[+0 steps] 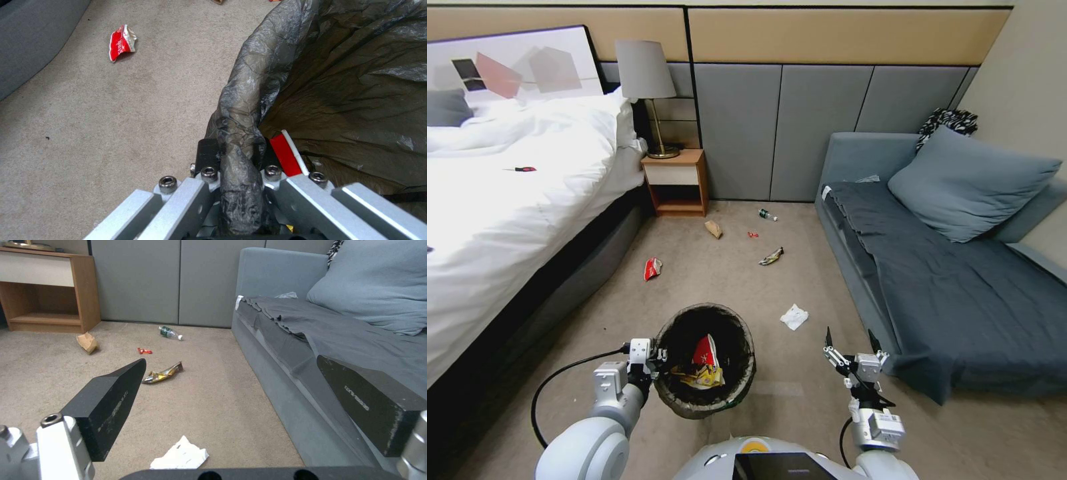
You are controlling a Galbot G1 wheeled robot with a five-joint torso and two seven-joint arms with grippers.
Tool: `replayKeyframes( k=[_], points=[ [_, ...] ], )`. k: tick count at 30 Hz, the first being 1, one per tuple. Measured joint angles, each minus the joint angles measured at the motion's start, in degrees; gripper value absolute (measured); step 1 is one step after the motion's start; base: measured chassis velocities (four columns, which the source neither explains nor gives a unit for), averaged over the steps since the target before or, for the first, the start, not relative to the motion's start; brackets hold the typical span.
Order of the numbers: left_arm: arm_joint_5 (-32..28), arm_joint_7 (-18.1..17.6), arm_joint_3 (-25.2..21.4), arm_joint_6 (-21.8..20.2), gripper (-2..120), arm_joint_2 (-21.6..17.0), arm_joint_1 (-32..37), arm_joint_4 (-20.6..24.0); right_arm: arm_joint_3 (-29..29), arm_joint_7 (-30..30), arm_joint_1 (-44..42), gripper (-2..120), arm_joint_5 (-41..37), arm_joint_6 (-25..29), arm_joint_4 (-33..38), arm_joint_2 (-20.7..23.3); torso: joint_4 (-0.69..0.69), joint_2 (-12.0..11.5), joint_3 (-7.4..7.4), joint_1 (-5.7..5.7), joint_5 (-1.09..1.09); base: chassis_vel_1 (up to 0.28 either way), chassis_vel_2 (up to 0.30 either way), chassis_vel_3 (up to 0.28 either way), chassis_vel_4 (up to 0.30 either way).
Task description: Pick up the trash bin, then pick up the garbage from the floor and place it into the trash bin.
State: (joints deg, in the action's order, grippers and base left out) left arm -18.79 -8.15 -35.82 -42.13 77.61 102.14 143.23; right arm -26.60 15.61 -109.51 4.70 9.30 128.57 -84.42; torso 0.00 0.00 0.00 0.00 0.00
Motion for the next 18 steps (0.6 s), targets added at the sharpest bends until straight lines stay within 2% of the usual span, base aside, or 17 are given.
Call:
replayKeyframes(
  k=[18],
  points=[
    [0.0, 0.0, -0.1, 0.0, 1, 0.2, 0.3, 0.0, -0.2, 0.3, 0.1, 100, -0.3, 0.0, 0.1, 0.2, 0.0, 0.0, 0.0, 0.0, 0.0, 0.0, 0.0, 0.0, 0.0]
  ],
)
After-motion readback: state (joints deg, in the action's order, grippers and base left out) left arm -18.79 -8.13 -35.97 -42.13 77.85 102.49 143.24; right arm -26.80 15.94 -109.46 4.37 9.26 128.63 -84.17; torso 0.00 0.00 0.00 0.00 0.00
